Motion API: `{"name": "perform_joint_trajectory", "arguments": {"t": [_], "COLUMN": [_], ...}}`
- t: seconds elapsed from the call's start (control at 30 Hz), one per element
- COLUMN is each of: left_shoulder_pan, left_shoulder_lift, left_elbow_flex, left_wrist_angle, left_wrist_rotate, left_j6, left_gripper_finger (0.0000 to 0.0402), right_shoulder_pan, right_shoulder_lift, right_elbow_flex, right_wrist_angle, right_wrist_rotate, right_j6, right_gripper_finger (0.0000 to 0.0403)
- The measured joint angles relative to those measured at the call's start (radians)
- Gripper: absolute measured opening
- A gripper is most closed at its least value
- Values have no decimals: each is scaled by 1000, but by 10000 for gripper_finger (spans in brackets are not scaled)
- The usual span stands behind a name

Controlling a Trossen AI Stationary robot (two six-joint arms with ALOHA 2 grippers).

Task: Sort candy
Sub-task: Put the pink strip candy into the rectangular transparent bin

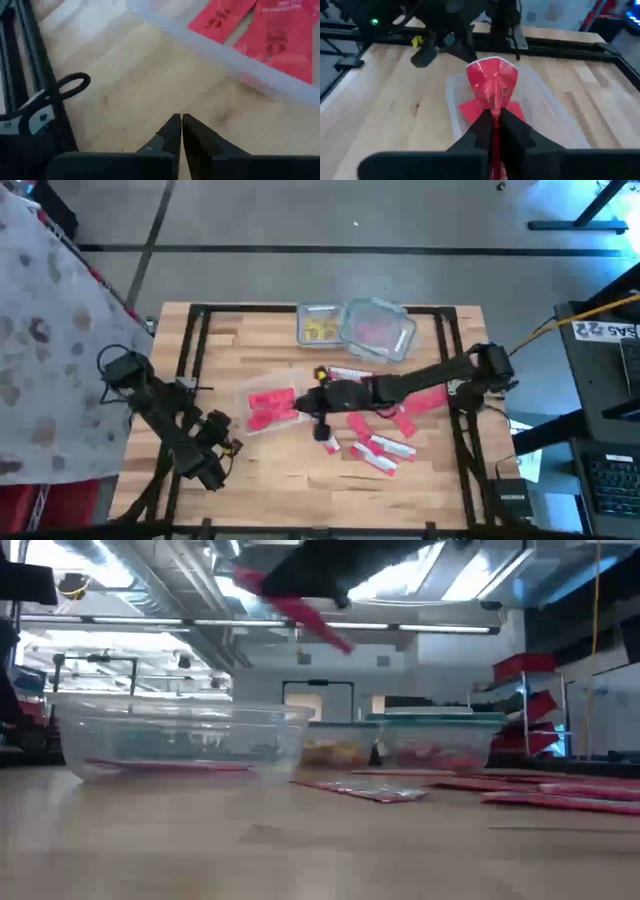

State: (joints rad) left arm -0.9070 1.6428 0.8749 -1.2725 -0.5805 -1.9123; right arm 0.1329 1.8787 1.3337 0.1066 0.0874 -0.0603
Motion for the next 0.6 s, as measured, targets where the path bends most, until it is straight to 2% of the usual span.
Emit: {"name": "perform_joint_trajectory", "arguments": {"t": [0.13, 0.23, 0.33, 0.5, 0.6], "left_shoulder_pan": [6, 6, 6, 6, 6], "left_shoulder_lift": [0, 0, 0, 0, 0], "left_elbow_flex": [0, 0, 0, 0, 0], "left_wrist_angle": [3, 13, 15, 34, 36], "left_wrist_rotate": [-3, -3, -3, -7, -7], "left_j6": [1, 1, 1, 1, 1], "left_gripper_finger": [0, 0, 0, 0, 0], "right_shoulder_pan": [-35, -49, -58, -70, -70], "right_shoulder_lift": [155, 254, 338, 428, 438], "right_elbow_flex": [172, 299, 399, 469, 472], "right_wrist_angle": [-28, -97, -170, -231, -234], "right_wrist_rotate": [-65, -72, -73, -105, -109], "right_j6": [-155, -255, -290, -329, -334], "right_gripper_finger": [5, 5, 5, 9, 36]}}
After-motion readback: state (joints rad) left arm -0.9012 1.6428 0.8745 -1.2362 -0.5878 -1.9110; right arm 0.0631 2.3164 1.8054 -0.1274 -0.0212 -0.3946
